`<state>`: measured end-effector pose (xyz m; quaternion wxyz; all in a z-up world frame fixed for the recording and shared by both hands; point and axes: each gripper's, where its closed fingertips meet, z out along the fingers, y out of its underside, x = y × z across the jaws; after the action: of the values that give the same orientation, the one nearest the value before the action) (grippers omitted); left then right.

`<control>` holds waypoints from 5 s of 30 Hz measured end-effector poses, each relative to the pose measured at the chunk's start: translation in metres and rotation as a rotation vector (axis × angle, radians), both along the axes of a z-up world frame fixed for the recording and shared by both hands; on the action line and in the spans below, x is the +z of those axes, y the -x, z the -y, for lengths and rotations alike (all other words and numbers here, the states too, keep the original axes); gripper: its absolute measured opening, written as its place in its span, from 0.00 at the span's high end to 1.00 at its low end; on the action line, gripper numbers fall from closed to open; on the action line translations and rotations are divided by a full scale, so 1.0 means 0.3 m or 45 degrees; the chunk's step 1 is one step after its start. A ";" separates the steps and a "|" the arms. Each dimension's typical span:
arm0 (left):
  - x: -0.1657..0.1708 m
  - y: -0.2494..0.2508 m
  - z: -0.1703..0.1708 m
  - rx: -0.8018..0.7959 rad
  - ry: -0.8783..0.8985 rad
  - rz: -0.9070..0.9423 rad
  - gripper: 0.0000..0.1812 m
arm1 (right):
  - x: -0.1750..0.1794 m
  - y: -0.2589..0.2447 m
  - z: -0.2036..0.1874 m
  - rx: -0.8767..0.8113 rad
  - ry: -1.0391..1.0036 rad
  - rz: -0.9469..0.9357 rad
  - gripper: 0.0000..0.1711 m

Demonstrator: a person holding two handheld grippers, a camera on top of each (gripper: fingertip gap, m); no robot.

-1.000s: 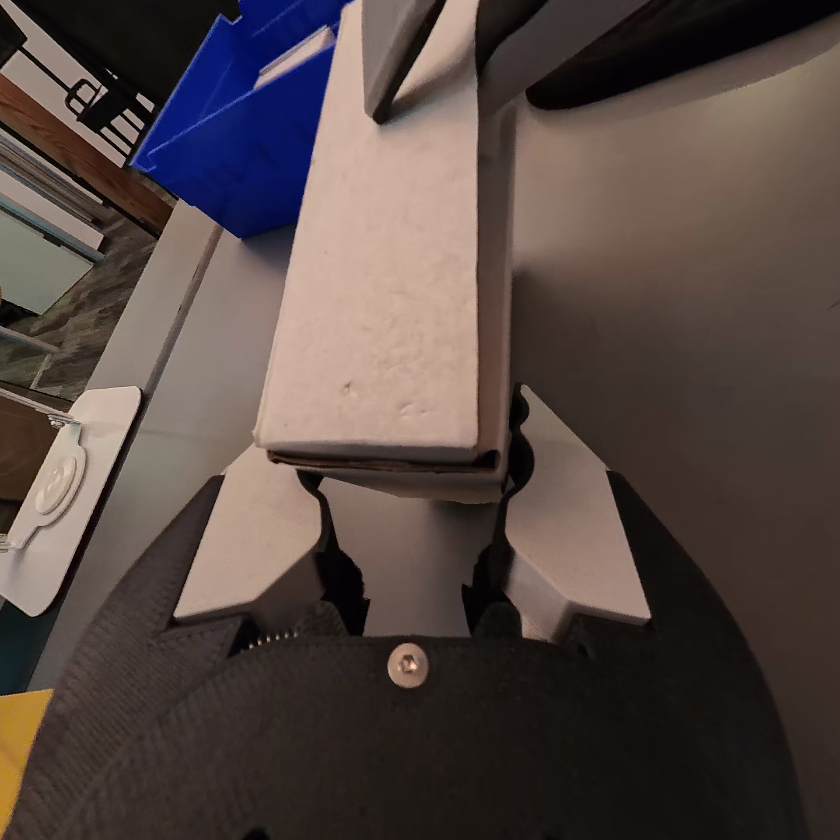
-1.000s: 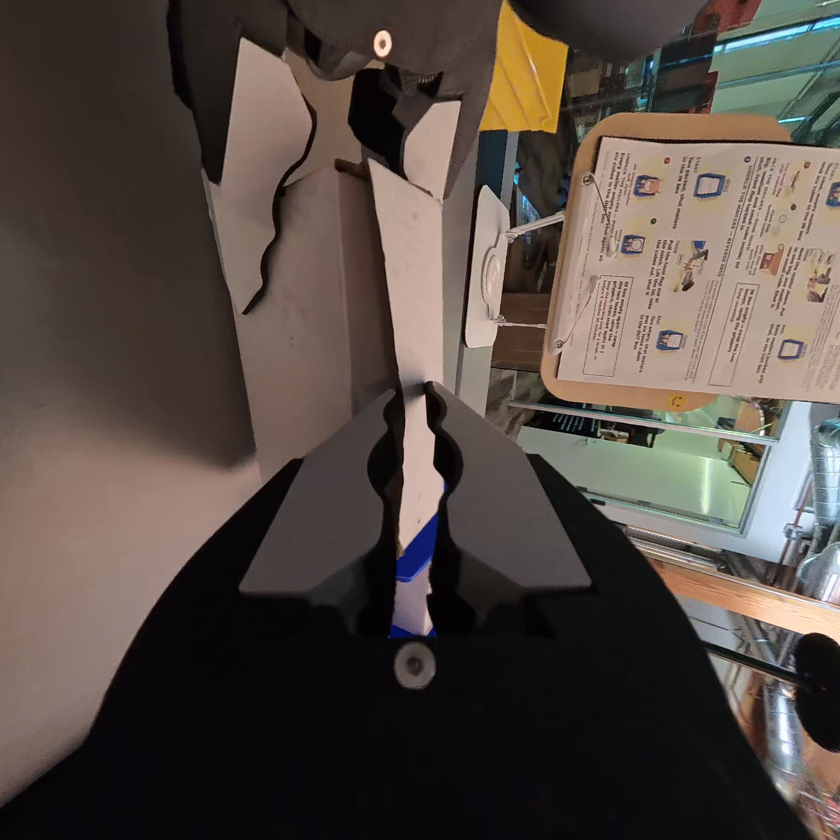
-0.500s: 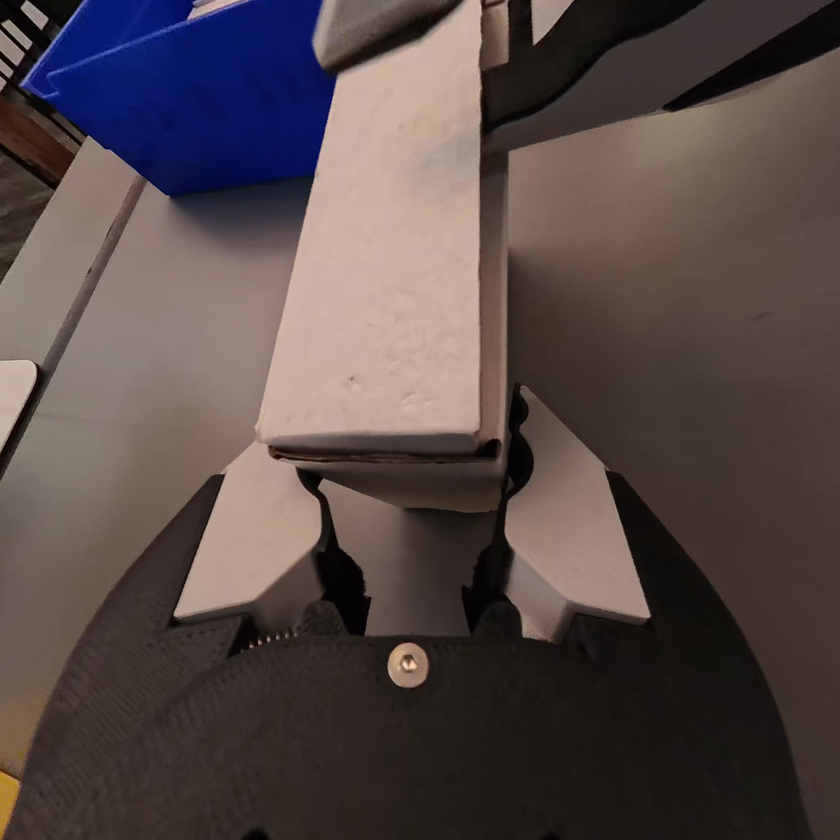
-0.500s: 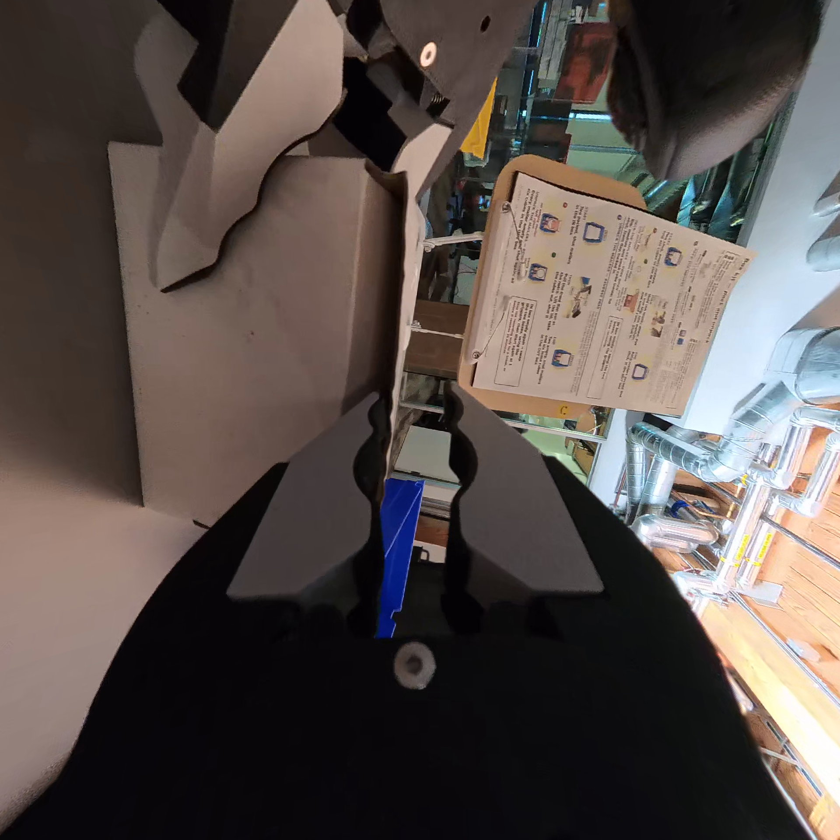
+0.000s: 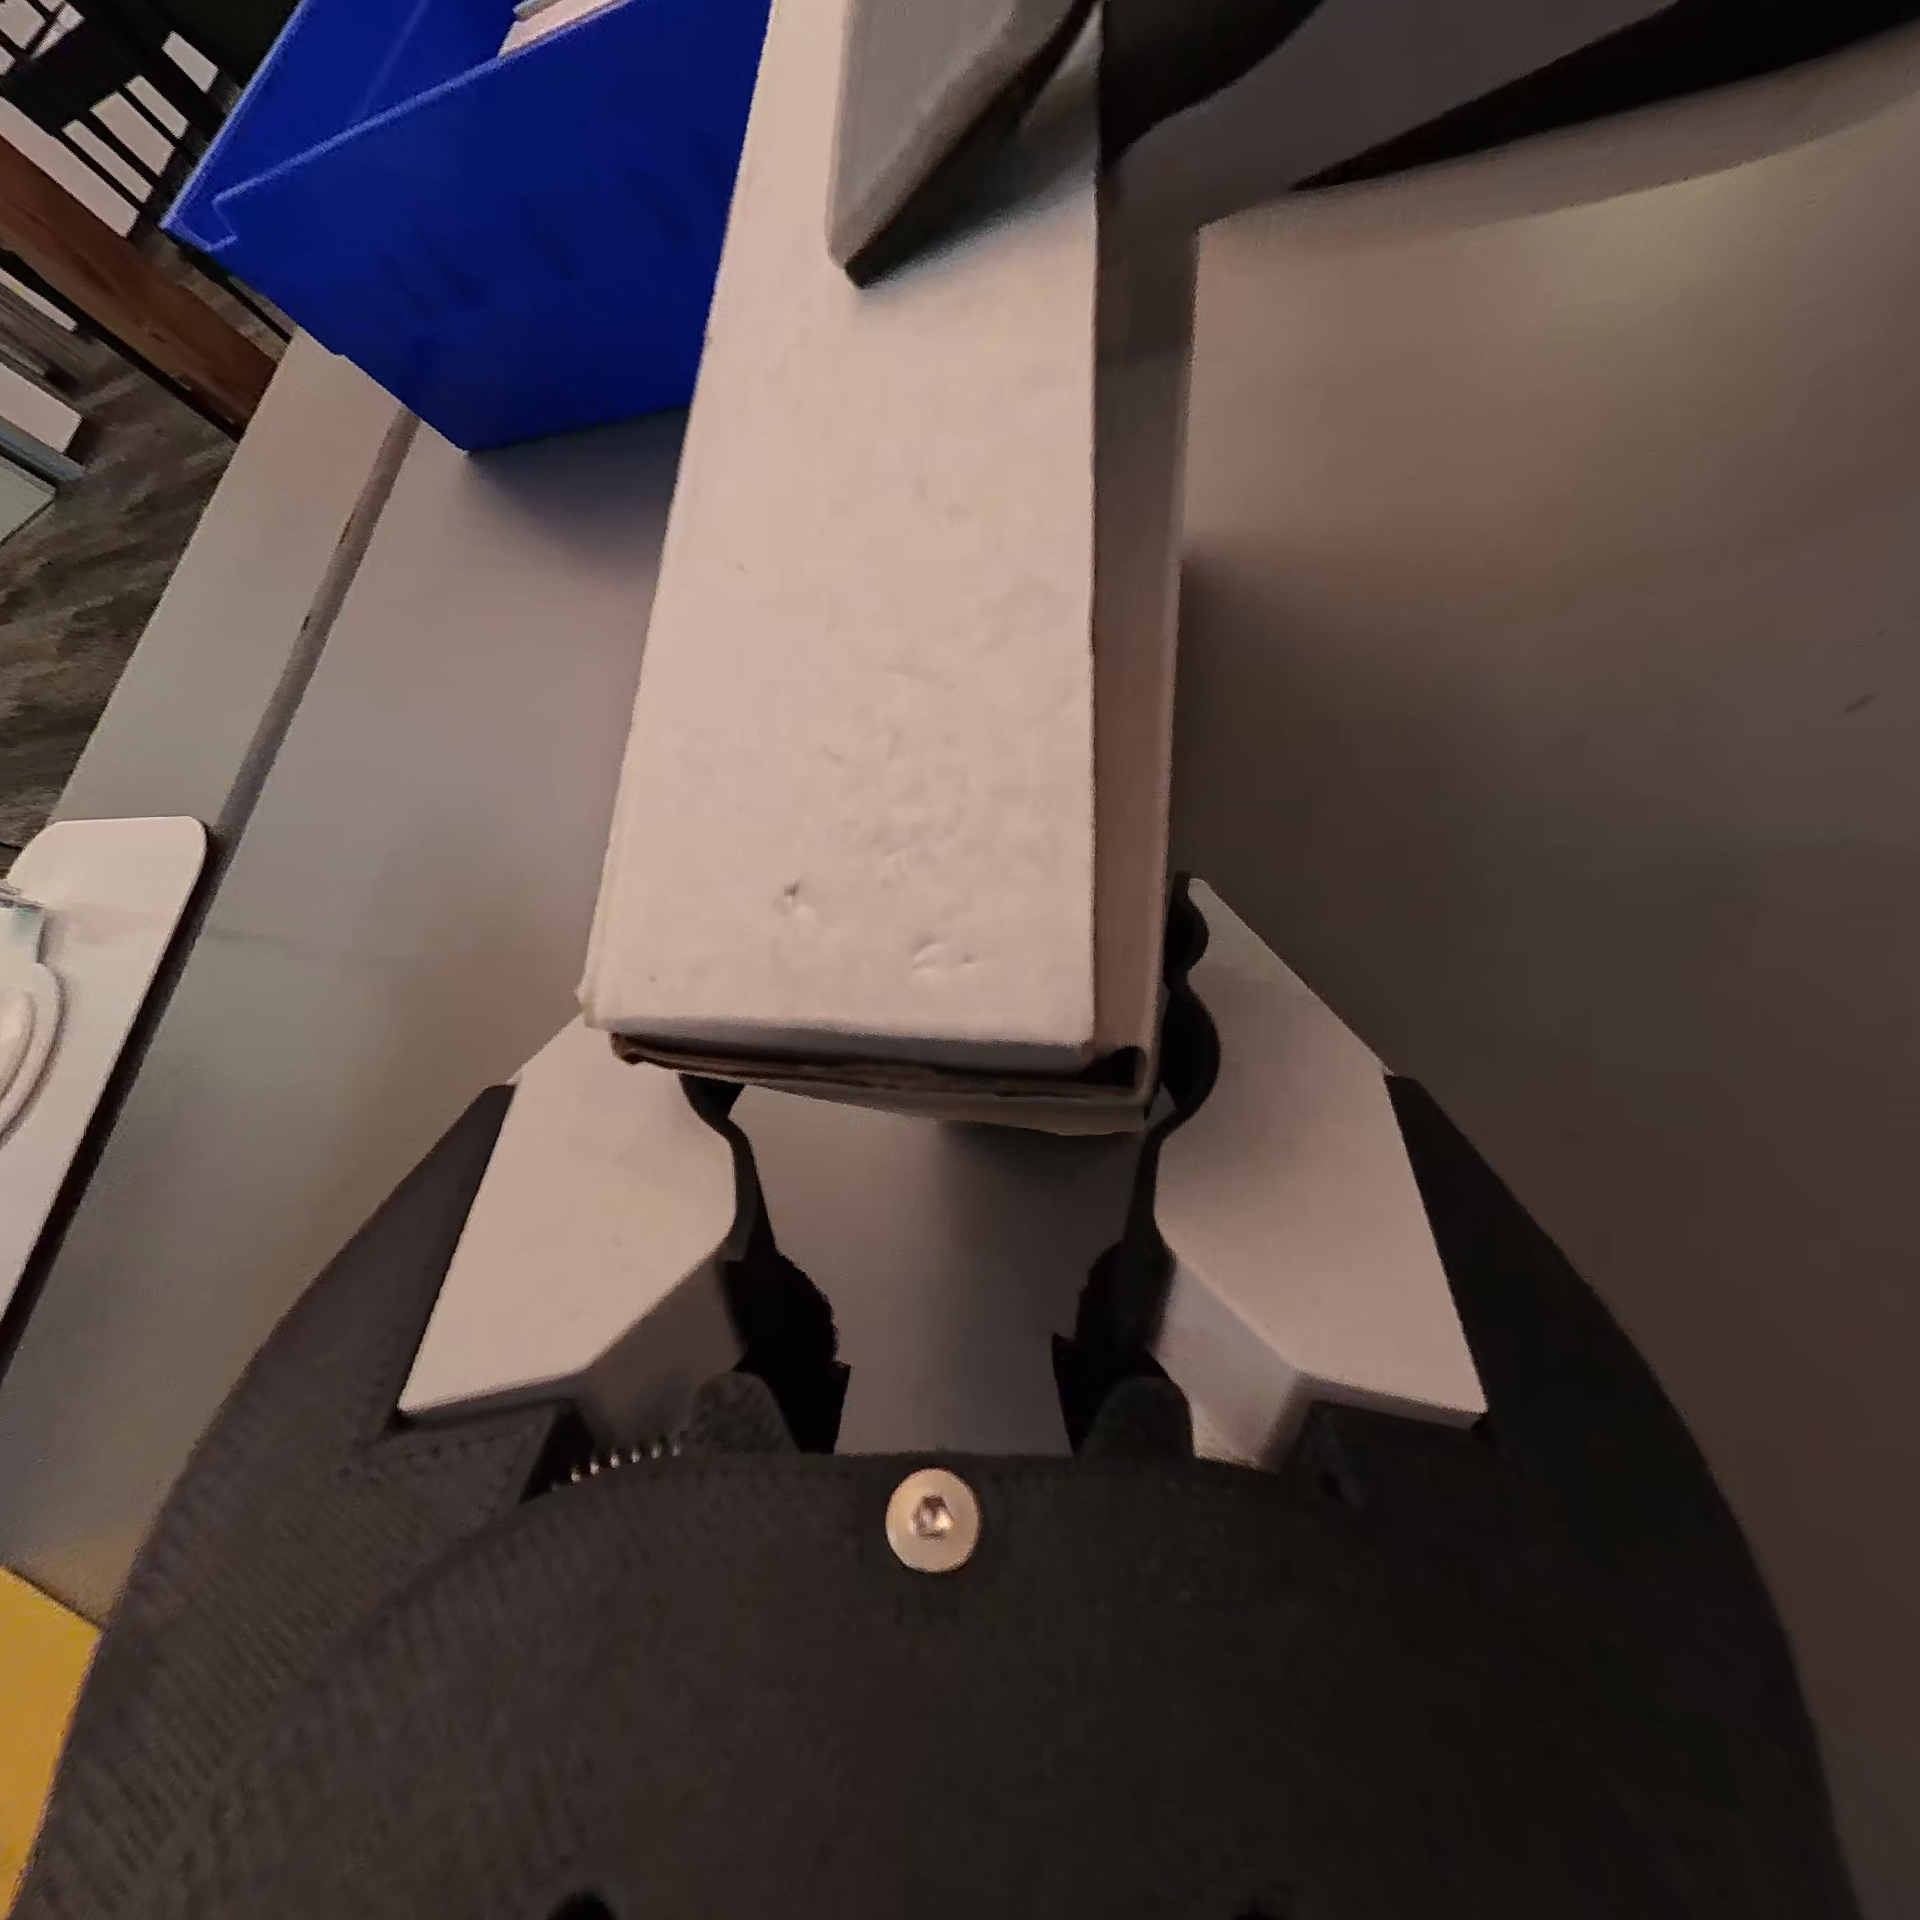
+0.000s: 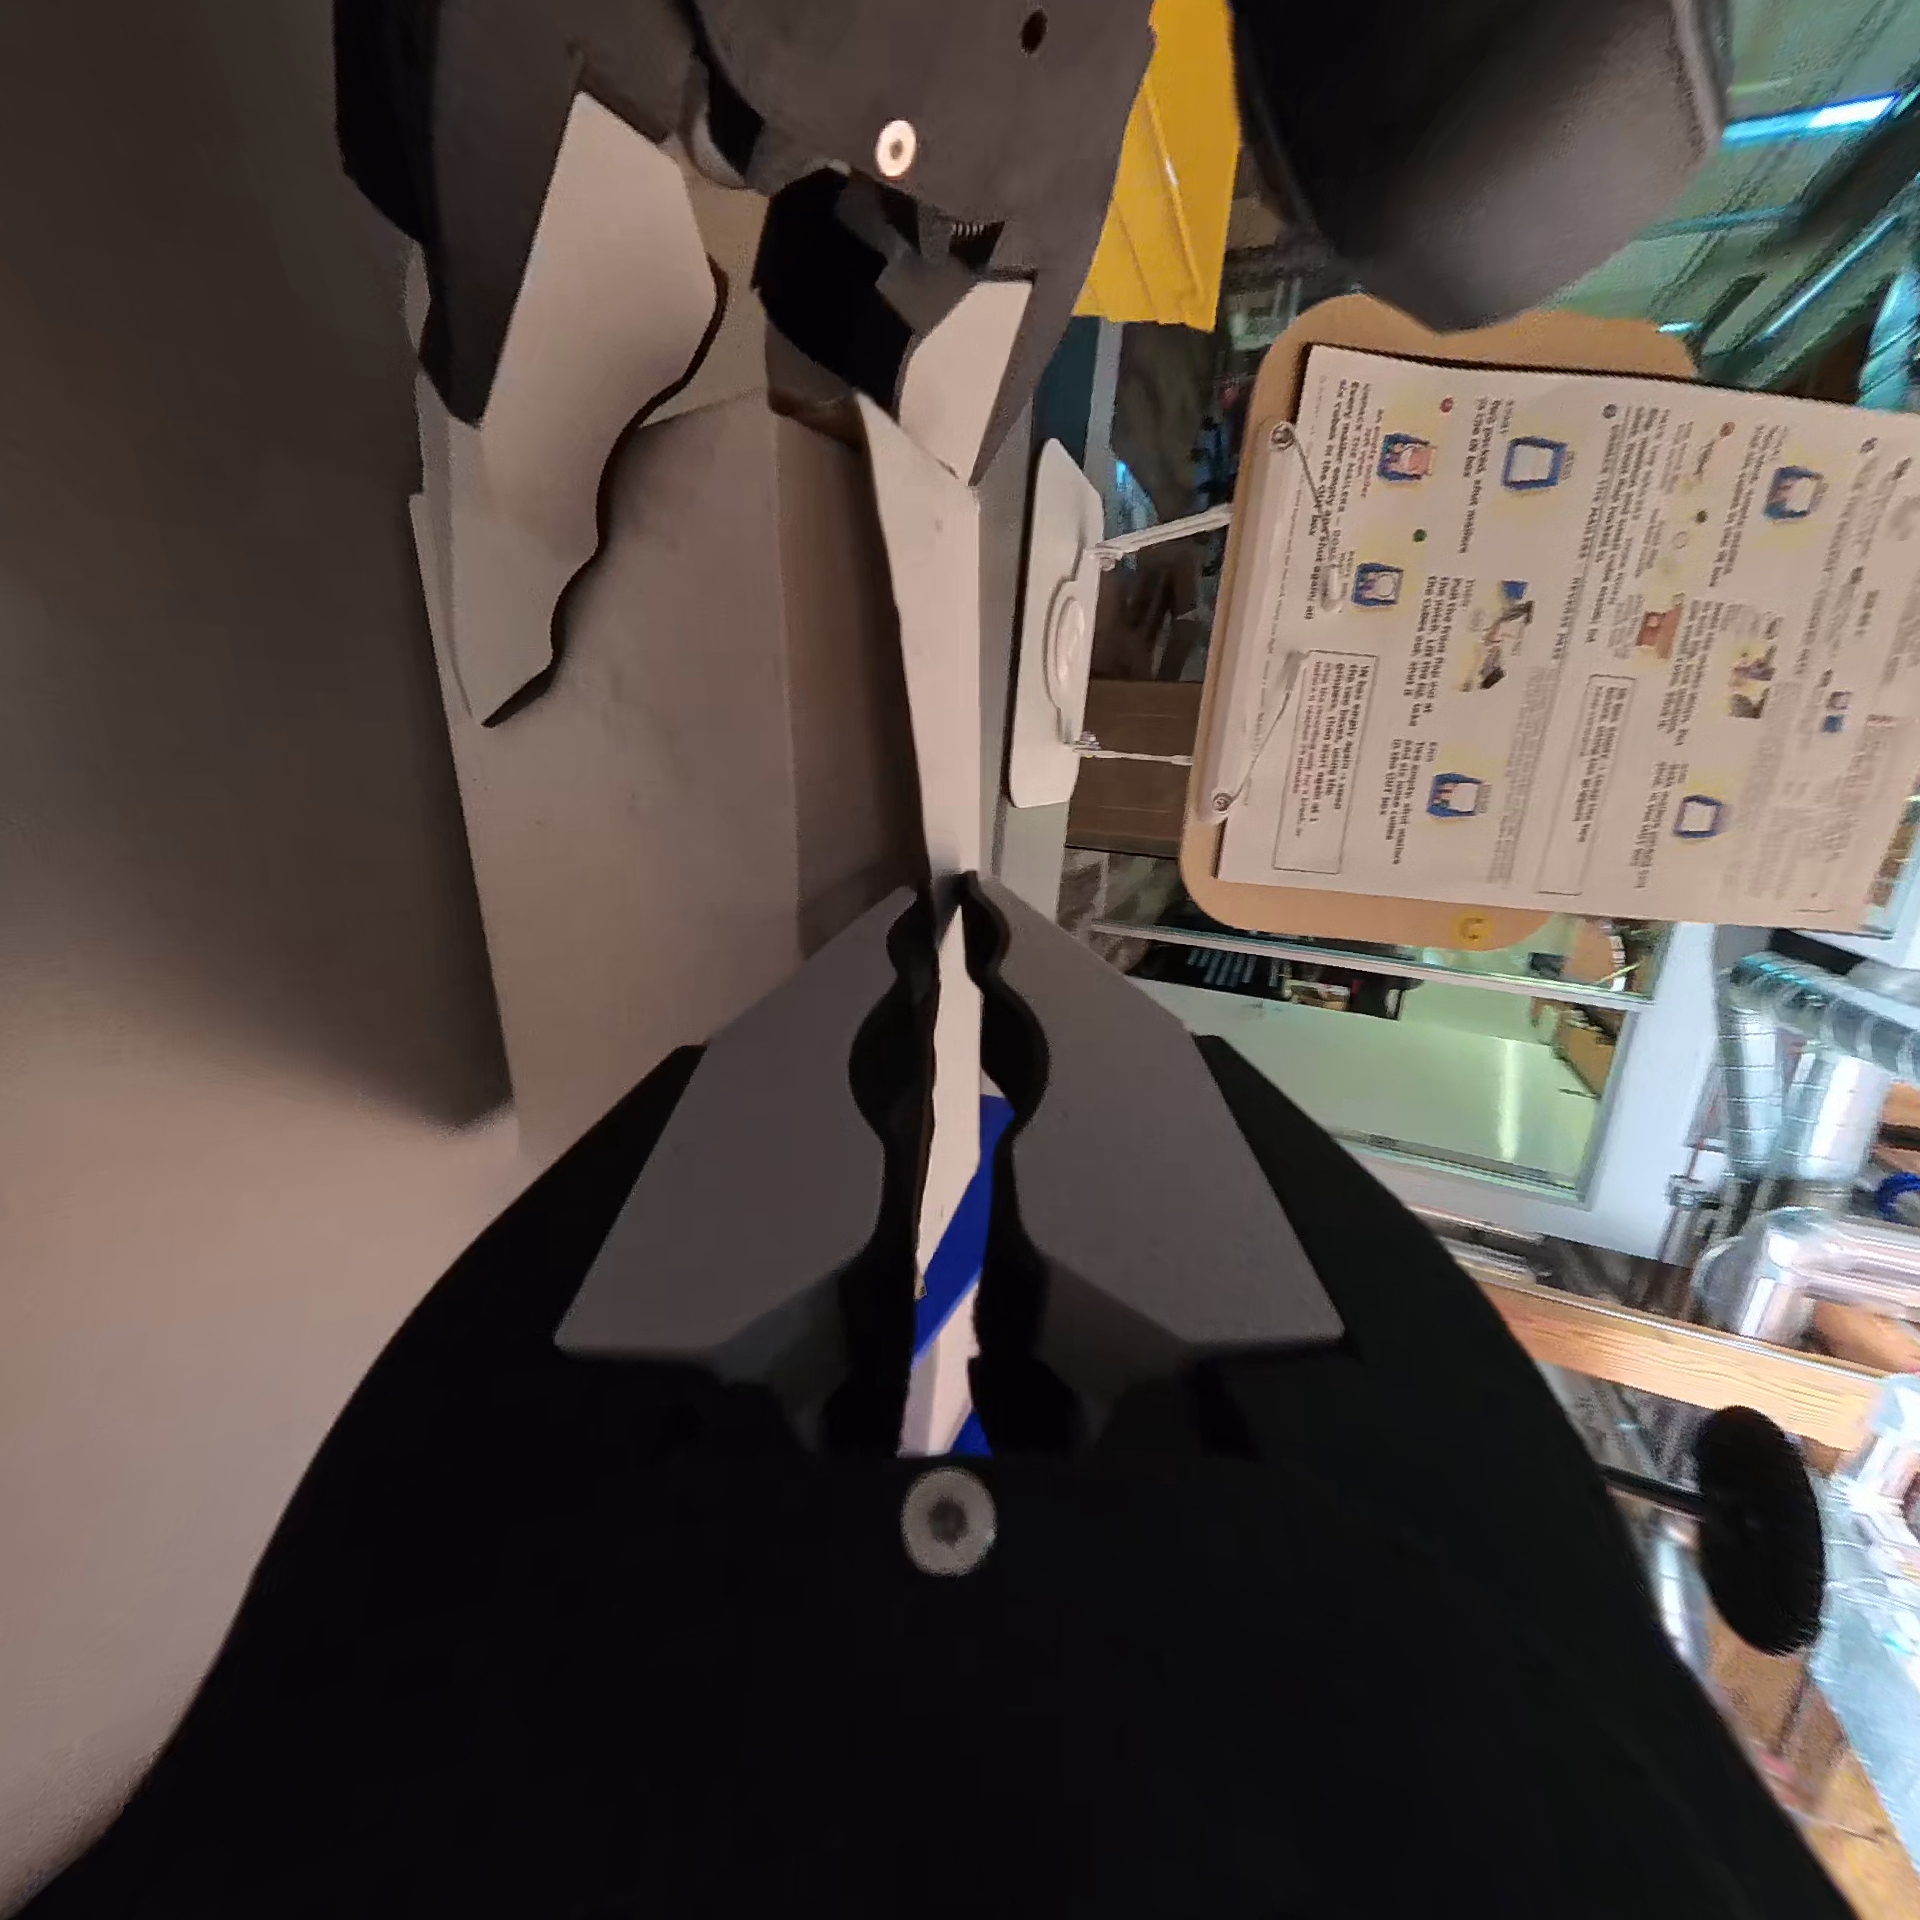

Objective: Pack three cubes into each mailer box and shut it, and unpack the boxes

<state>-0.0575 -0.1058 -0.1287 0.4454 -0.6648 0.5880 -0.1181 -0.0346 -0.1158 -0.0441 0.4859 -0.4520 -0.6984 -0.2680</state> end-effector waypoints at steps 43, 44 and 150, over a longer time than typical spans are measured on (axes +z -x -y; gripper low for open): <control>0.081 0.161 0.016 0.199 -0.459 -0.087 0.31 | -0.036 -0.038 0.081 -0.170 1.813 0.057 0.99; 0.102 0.179 0.040 0.215 -0.472 -0.044 0.33 | -0.042 -0.040 0.084 -0.168 1.823 0.070 0.99; -0.033 -0.143 -0.026 0.327 -0.558 -0.481 0.86 | -0.146 0.086 -0.705 -0.445 0.532 0.256 0.94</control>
<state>-0.0145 -0.0979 -0.1386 0.4722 -0.6320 0.5829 0.1943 -0.0605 0.0958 -0.0878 0.2570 -0.6271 -0.6945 -0.2414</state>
